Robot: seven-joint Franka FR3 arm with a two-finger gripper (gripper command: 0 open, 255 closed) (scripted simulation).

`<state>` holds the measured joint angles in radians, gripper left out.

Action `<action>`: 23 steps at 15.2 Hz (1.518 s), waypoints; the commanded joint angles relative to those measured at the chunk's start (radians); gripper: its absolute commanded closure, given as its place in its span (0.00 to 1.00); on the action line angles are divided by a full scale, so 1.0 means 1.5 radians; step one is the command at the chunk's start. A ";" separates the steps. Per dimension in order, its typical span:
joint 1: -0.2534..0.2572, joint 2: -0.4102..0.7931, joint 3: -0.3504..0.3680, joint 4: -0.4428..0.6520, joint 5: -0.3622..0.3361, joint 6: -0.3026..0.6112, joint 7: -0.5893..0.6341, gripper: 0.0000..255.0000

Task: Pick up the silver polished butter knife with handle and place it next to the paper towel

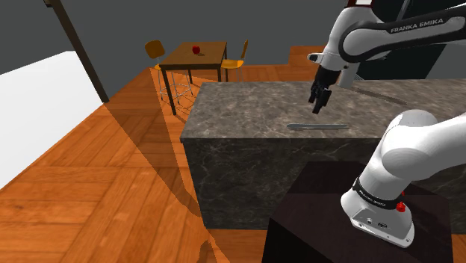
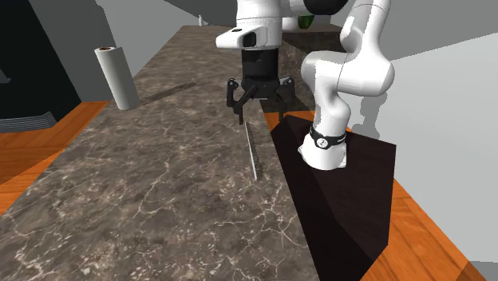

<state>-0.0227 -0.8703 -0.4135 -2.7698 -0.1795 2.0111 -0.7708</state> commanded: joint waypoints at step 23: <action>0.008 0.127 -0.117 -0.076 -0.072 0.189 -0.127 1.00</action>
<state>-0.0108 -0.6797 -0.5886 -2.8838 -0.2873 2.2942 -0.9611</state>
